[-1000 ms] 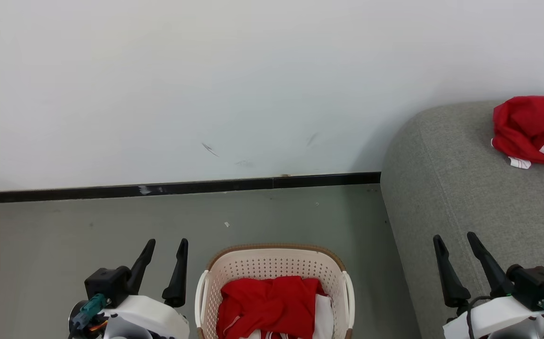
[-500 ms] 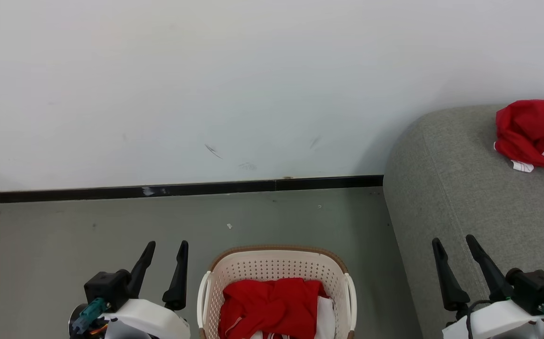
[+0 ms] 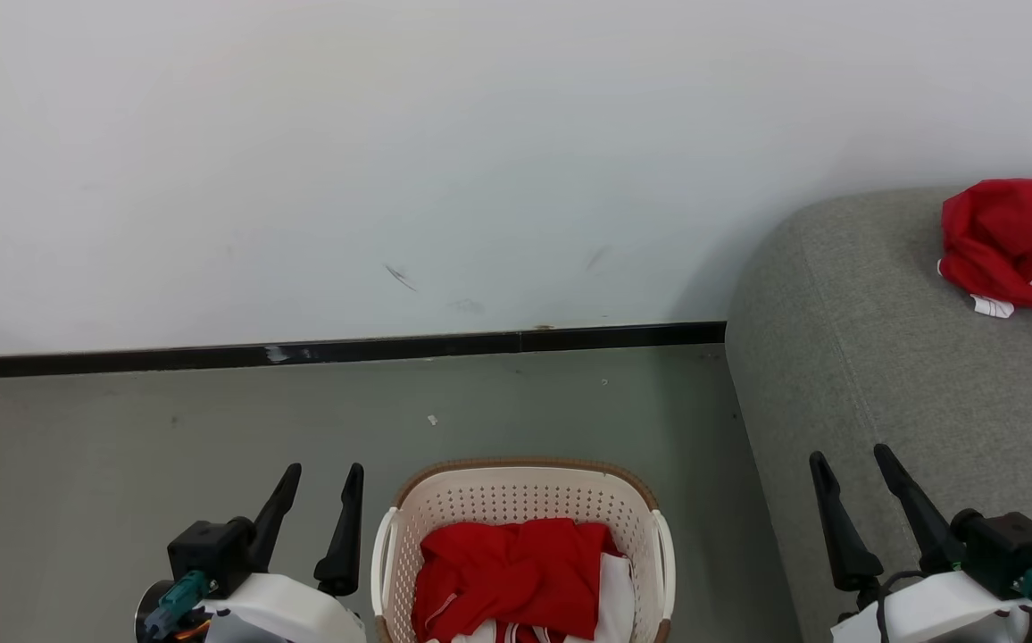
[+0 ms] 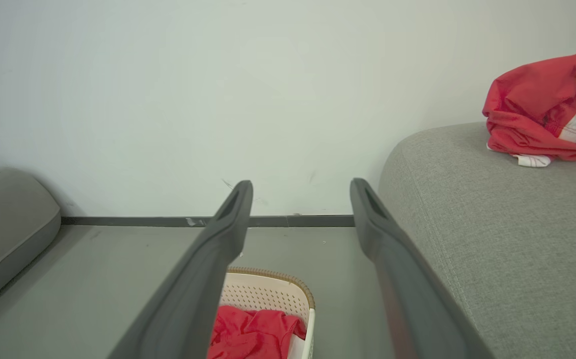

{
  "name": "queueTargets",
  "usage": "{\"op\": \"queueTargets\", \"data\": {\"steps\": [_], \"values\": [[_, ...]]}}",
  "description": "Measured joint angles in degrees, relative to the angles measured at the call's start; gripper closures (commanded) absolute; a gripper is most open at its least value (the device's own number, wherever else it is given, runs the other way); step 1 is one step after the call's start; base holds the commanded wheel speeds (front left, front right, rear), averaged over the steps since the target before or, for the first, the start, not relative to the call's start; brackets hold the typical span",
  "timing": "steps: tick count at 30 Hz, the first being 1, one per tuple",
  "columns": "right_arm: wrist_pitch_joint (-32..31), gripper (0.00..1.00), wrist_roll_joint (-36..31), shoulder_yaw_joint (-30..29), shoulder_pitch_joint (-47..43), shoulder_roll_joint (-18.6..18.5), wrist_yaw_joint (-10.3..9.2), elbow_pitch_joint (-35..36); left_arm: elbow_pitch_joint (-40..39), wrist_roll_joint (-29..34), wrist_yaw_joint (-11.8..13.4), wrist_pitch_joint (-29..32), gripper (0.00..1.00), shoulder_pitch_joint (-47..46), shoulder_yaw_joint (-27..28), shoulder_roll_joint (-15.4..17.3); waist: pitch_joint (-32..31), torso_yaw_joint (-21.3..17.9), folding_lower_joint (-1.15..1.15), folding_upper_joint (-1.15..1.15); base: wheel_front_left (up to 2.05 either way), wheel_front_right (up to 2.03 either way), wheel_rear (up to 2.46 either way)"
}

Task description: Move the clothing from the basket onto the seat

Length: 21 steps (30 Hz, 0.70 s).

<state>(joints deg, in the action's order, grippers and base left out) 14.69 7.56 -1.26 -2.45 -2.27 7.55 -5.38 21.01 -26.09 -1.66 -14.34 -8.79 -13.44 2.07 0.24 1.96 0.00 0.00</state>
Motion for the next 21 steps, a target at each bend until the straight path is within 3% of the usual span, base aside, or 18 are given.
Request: {"op": "queueTargets", "data": {"steps": [21], "values": [[0.0,0.0,0.4,2.5,-1.0,0.0,0.0,2.2,-0.4,2.1,-0.1,3.8,0.0,-1.7,-3.7,0.3,3.8,-1.9,0.0,0.0,0.0,0.0,0.0]]}}
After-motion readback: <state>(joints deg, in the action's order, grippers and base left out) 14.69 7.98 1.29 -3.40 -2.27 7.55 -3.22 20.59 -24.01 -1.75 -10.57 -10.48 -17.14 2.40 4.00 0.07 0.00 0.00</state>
